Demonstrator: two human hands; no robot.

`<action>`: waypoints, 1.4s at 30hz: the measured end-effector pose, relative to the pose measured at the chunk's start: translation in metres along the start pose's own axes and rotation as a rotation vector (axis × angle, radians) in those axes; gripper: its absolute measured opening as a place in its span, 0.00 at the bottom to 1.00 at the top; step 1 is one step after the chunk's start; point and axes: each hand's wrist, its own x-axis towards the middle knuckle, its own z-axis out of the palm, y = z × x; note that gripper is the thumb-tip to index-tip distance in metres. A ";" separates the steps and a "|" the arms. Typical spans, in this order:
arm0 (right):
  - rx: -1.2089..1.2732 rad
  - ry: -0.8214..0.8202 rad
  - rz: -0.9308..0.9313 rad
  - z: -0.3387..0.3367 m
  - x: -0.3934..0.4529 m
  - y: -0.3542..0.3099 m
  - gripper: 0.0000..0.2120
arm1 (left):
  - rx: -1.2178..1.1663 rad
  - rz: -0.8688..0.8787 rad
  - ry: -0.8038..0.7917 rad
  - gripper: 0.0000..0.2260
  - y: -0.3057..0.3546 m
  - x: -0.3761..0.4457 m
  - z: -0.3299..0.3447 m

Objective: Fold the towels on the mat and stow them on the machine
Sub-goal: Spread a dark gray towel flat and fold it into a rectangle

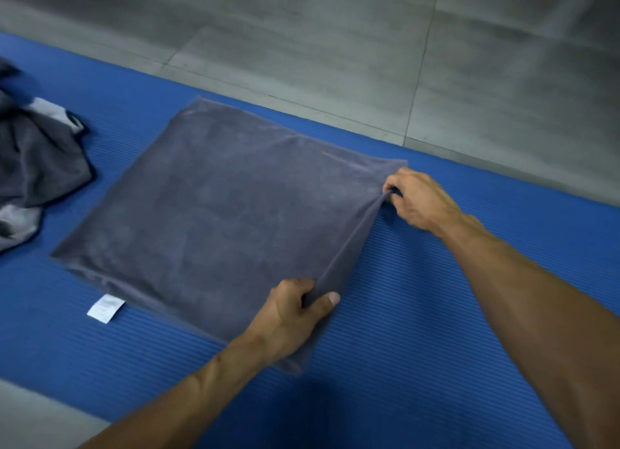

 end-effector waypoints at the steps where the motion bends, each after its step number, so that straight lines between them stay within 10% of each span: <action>1: -0.019 0.000 0.019 -0.006 -0.008 0.008 0.06 | -0.061 0.018 -0.029 0.17 0.008 -0.002 0.005; 6: -0.064 0.046 0.038 -0.033 -0.026 0.015 0.06 | -0.194 0.037 -0.055 0.17 0.030 -0.010 0.008; 27: -0.022 0.172 -0.354 0.022 0.172 -0.251 0.09 | -0.106 -0.190 0.755 0.11 -0.103 -0.003 -0.212; 35: -0.098 -0.035 -0.265 0.065 0.221 -0.272 0.24 | 0.471 -0.400 0.664 0.08 -0.129 0.023 -0.247; 38: 0.025 -0.009 -0.279 0.064 0.216 -0.267 0.35 | 0.846 -0.207 0.740 0.14 -0.121 0.036 -0.247; 42: 0.059 0.130 -0.467 0.084 0.169 -0.258 0.22 | 0.824 0.172 0.621 0.19 -0.107 0.072 -0.219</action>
